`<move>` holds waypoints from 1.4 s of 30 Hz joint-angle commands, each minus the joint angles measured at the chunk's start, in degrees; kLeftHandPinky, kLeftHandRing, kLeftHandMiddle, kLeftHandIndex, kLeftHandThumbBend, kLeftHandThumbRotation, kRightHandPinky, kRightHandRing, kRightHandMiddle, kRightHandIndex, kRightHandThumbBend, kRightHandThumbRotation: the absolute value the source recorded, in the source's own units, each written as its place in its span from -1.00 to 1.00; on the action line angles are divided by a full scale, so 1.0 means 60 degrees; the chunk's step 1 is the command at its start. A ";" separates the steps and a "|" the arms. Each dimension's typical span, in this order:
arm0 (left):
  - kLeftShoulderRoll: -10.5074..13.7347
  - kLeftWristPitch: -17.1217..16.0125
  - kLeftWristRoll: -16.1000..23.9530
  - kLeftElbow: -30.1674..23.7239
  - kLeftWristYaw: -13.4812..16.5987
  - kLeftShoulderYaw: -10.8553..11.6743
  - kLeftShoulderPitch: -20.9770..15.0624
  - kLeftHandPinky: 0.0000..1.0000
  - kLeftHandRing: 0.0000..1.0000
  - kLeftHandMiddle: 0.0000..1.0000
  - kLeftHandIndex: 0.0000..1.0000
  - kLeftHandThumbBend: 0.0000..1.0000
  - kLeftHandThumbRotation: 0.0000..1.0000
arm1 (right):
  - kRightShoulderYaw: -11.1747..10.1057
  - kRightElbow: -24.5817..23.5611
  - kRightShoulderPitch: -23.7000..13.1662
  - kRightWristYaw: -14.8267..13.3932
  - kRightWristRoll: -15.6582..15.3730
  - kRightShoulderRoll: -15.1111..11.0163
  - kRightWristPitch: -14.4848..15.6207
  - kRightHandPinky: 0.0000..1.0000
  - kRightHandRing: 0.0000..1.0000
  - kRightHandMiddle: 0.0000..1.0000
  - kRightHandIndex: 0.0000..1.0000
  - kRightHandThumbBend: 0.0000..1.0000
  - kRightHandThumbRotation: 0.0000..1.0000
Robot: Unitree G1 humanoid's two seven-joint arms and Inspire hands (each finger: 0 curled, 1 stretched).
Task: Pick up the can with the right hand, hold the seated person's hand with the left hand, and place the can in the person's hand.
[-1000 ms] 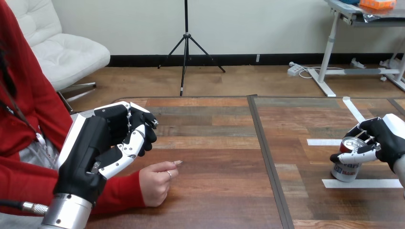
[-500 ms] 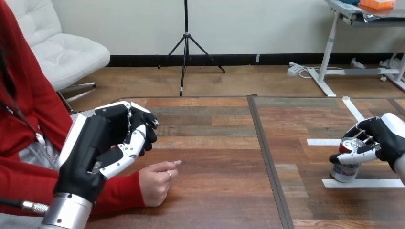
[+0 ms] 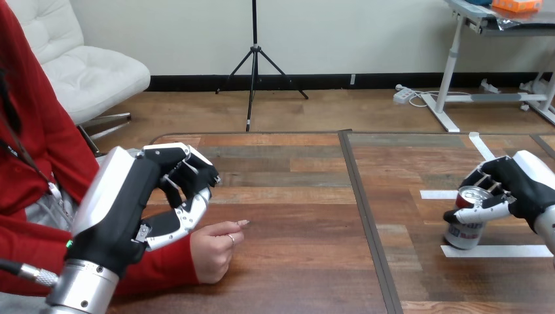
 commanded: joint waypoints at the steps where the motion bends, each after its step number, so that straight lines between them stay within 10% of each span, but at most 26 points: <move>1: 0.0357 -0.0301 0.0786 -0.0757 0.0288 0.0071 -0.0228 -0.22 0.04 0.10 0.06 0.68 -0.89 | -0.0069 -0.0779 -0.0757 0.0051 0.0129 -0.0446 -0.0650 -0.20 -0.18 -0.09 -0.05 0.56 -1.00; 12: 0.1042 -0.0205 0.1572 -0.0949 -0.0196 -0.0104 -0.0193 -0.12 0.16 0.29 0.26 0.99 -0.72 | -0.0168 -0.1340 -0.0630 0.0339 0.0211 -0.0499 -0.0889 -0.20 -0.19 -0.08 -0.05 0.57 -1.00; 42: 0.2164 0.0749 0.2526 -0.1065 -0.2296 -0.0504 -0.0461 0.20 0.40 0.47 0.42 1.00 -0.57 | -0.0392 -0.2787 -0.0122 0.0704 0.0512 -0.0432 -0.0962 -0.13 -0.19 -0.08 -0.04 0.50 -1.00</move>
